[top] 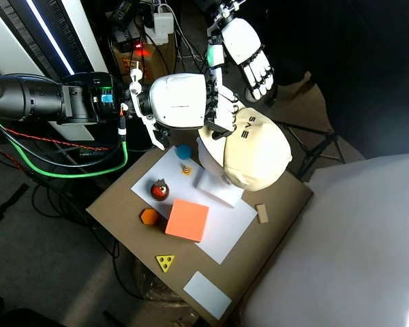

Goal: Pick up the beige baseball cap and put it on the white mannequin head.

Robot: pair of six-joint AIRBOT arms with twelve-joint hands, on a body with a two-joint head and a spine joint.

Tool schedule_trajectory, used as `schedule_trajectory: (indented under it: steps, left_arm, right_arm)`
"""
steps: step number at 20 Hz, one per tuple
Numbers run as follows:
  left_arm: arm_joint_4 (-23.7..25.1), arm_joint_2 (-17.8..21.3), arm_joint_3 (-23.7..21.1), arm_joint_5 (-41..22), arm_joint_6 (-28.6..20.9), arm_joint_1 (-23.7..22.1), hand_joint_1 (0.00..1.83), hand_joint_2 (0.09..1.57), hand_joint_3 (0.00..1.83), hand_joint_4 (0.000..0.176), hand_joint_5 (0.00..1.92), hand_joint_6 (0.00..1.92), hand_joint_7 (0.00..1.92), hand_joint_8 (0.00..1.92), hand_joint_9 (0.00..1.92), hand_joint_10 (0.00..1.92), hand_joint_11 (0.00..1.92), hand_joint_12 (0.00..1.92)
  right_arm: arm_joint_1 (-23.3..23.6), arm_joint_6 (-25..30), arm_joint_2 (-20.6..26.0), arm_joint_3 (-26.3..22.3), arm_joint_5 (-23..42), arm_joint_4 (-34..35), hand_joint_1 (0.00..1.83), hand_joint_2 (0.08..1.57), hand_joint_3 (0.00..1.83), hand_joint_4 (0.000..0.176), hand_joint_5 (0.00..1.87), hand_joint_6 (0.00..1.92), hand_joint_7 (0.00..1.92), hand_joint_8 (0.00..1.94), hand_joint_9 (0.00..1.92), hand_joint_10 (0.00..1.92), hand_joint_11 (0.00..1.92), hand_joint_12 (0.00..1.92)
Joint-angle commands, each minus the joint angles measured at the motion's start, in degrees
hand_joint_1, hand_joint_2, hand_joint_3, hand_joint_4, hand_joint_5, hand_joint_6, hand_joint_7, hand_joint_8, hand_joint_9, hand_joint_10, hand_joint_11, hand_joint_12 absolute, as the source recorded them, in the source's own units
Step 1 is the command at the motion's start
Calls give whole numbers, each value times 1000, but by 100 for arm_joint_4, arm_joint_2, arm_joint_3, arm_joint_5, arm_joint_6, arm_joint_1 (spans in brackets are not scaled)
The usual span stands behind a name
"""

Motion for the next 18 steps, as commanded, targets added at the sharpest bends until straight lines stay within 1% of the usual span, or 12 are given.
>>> schedule_trajectory:
  steps: [1, 4, 7, 9, 11, 15, 18]
  left_arm:
    - [176, -6, 19, -593, -22, -3, 0, 1190, 0, 0, 96, 0, 63, 0, 45, 0, 0, 283]
    - [187, -24, 22, -622, -22, 2, 0, 1190, 0, 0, 96, 0, 63, 0, 44, 0, 0, 283]
    - [186, -26, 23, -623, -22, 2, 0, 1190, 0, 0, 97, 0, 67, 1, 42, 1, 0, 301]
    - [186, -27, 25, -630, -22, 2, 0, 1190, 0, 0, 97, 0, 64, 0, 40, 0, 0, 306]
    - [186, -27, 28, -640, -22, 5, 0, 1190, 0, 0, 97, 0, 64, 0, 40, 0, 0, 306]
    - [177, -38, 32, -640, -22, 11, 0, 1193, 0, 0, 101, 3, 75, 2, 55, 4, 0, 370]
    - [176, -52, 32, -640, -67, 21, 0, 1194, 0, 0, 101, 1, 76, 1, 57, 3, 0, 360]
  right_arm:
    - [-93, -81, 3, -44, 211, -131, 1365, 1166, 0, 0, 788, 1028, 910, 1100, 848, 1474, 803, 1505]
    - [-222, -127, 32, -226, 343, -128, 1364, 1166, 0, 0, 785, 1033, 908, 1100, 850, 1472, 814, 1512]
    - [-298, -304, 50, -384, 502, -38, 1364, 1168, 0, 0, 779, 1040, 907, 1101, 851, 1472, 817, 1515]
    - [-398, -298, 87, -517, 684, -20, 1364, 1168, 0, 0, 777, 1045, 905, 1101, 854, 1470, 817, 1514]
    - [-490, -307, 125, -616, 710, -75, 1364, 1168, 0, 0, 775, 1047, 904, 1102, 855, 1470, 818, 1514]
    - [-539, -309, 150, -663, 702, -48, 1364, 1167, 0, 0, 782, 1044, 903, 1101, 855, 1470, 801, 1506]
    - [-512, -324, 145, -662, 753, -40, 1364, 1167, 0, 0, 781, 1043, 905, 1100, 854, 1471, 802, 1510]
